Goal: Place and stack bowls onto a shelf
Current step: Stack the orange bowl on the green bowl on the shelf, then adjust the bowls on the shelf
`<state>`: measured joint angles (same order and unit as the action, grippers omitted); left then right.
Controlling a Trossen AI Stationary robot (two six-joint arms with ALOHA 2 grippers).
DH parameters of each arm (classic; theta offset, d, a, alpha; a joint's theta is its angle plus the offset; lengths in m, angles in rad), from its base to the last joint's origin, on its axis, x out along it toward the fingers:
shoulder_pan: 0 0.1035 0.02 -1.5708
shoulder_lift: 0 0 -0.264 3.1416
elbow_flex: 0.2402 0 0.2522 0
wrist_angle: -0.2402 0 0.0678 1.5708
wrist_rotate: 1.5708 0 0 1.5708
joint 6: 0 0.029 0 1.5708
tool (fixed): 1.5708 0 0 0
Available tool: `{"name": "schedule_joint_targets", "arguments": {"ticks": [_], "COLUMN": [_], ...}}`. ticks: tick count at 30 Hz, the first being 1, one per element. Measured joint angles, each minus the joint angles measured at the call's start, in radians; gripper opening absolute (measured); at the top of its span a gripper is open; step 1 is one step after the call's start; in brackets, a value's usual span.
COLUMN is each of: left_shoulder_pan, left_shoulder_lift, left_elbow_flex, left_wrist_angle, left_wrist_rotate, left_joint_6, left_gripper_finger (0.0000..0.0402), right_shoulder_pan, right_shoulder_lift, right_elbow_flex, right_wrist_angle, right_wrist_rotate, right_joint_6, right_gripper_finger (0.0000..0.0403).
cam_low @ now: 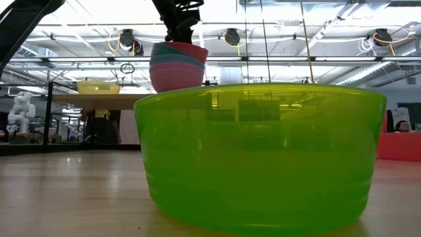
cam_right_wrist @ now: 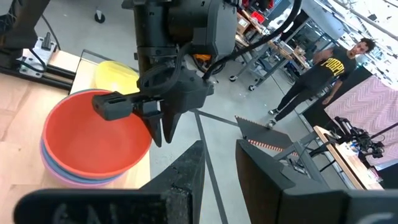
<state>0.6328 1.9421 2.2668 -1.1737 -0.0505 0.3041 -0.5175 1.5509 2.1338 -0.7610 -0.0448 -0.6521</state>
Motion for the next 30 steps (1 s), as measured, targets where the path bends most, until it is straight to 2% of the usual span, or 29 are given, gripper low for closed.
{"name": "schedule_joint_targets", "arguments": {"ticks": [15, 20, 25, 30], "left_shoulder_pan": [-0.004, -0.024, -0.075, -0.14], "left_shoulder_lift": [-0.009, -0.092, -0.147, -0.18], "left_elbow_flex": [0.0, 0.003, 0.001, 0.002], "left_wrist_angle": [-0.018, -0.134, -0.282, -0.354], "left_wrist_rotate": [0.001, -0.007, -0.077, -0.12], "left_joint_6": [-0.037, -0.09, -0.168, -0.233], "left_gripper_finger": [0.0086, 0.0085, 0.0085, 0.0085], "right_shoulder_pan": [0.0, 0.0, 0.0, 0.0], "right_shoulder_lift": [0.0, 0.0, 0.0, 0.0], "right_elbow_flex": [0.0, 0.0, 0.0, 0.0], "right_wrist_angle": [0.0, 0.0, 0.0, 0.0], "right_wrist_rotate": [0.0, 0.0, 0.0, 0.0], "right_joint_6": [0.0, 0.0, 0.0, -0.023], "right_gripper_finger": [0.0084, 0.0084, 0.0084, 0.0084]}}
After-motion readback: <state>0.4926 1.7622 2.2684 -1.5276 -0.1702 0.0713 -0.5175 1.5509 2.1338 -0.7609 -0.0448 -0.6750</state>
